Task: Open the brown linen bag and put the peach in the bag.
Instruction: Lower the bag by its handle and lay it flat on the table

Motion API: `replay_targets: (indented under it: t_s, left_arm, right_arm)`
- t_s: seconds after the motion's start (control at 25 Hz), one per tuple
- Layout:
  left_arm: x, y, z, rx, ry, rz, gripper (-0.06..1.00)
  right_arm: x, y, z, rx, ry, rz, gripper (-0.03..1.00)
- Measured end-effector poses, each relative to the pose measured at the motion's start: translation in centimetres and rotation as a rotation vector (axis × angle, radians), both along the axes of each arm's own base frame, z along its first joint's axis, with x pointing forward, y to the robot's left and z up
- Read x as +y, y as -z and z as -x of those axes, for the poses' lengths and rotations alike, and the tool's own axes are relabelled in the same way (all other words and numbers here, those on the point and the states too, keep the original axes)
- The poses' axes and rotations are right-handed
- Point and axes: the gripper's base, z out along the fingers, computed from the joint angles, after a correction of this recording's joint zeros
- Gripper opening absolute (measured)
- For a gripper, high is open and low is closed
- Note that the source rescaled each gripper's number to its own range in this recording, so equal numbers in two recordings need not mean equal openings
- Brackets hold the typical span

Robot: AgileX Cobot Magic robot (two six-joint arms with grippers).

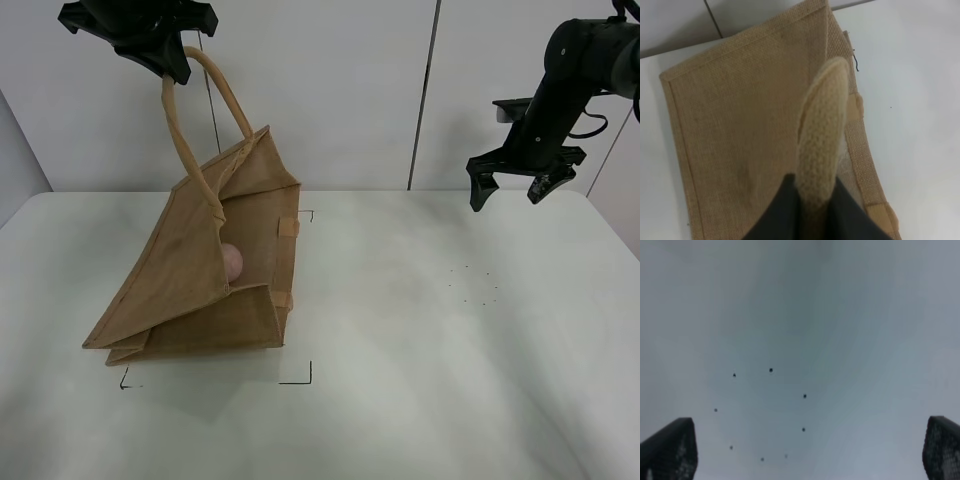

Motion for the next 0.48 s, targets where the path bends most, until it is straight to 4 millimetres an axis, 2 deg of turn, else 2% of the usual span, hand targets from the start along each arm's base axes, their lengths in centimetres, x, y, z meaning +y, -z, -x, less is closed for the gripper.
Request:
replay_targets:
  t_s: [0.08, 0.2, 0.32, 0.48]
  left_arm:
    - [0.0, 0.0, 0.0, 0.0, 0.0, 0.0, 0.0]
    - [0.0, 0.0, 0.0, 0.0, 0.0, 0.0, 0.0]
    - [0.0, 0.0, 0.0, 0.0, 0.0, 0.0, 0.0]
    - [0.0, 0.0, 0.0, 0.0, 0.0, 0.0, 0.0]
  right_arm:
    - [-0.1, -0.2, 0.9, 0.017, -0.001, 0.005, 1.0]
    - [-0.1, -0.6, 3.4, 0.061, -0.001, 0.009, 1.0]
    - [-0.2, -1.3, 7.0, 0.107, -0.001, 0.011, 1.0]
    - [-0.4, -2.6, 13.0, 0.146, -0.001, 0.012, 1.0]
